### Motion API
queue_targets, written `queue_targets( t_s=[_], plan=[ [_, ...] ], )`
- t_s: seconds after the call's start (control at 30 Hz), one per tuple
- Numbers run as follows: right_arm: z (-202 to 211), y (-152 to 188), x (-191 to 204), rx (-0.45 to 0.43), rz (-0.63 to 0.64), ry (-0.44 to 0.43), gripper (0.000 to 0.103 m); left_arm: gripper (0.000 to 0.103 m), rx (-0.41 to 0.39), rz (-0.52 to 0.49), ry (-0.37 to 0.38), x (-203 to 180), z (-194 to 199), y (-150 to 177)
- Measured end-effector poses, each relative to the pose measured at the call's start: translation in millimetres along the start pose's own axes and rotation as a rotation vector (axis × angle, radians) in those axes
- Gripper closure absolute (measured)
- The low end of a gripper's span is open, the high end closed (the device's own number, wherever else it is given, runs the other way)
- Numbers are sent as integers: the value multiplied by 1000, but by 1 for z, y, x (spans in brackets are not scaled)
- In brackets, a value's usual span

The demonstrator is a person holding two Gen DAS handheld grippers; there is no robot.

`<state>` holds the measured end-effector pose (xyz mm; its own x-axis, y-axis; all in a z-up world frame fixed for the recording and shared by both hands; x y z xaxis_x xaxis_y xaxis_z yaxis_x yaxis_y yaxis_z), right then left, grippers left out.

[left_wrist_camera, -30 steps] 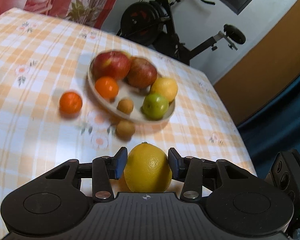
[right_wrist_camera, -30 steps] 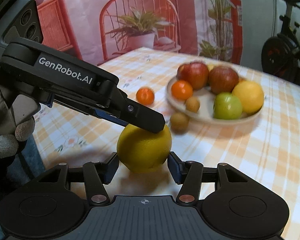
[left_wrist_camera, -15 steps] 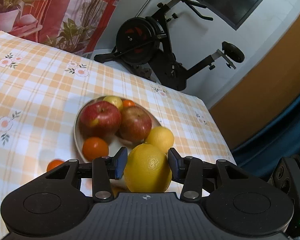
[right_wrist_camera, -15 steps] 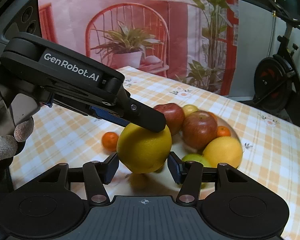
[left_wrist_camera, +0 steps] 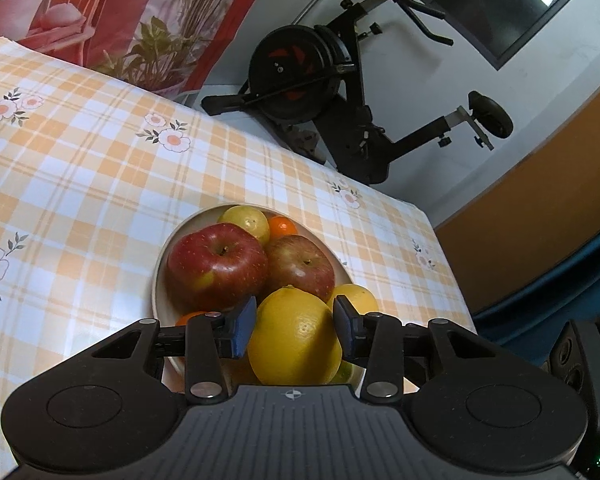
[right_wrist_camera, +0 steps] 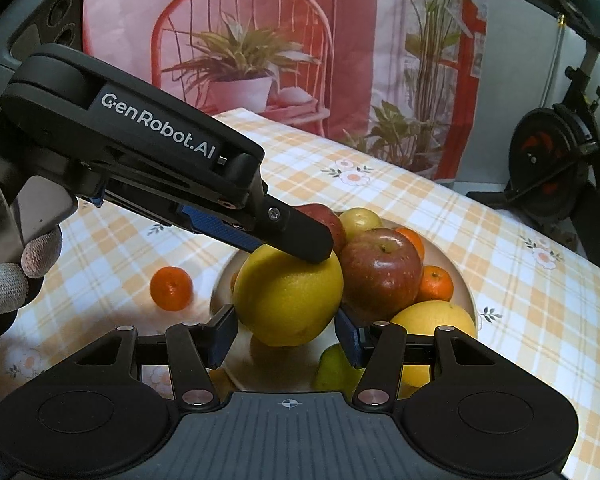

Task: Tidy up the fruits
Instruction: 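Carry the grapefruit over the cream plate and lower it among the fruit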

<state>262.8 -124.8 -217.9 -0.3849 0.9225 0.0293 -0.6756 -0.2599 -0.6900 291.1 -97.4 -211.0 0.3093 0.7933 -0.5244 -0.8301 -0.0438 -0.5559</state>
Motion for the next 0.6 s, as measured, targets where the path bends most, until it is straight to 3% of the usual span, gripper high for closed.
queue_targets(
  t_s=[0.33, 0.6],
  plan=[
    [0, 3, -5, 7, 9, 19, 56, 61, -6, 13, -14, 5, -2, -5],
    [10, 7, -4, -24, -24, 49, 56, 61, -32, -36, -55, 9, 12, -5]
  ],
)
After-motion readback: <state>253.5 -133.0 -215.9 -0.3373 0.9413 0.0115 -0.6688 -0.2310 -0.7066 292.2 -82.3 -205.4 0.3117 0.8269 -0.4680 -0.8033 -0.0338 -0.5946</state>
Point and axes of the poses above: each gripper's, at about its wrist camera, not at the fingertips, and z roughly against the way its jaws point, x to its left, y to its underside, the point moved 7 cm from there along -z, roughly the way its jaws point
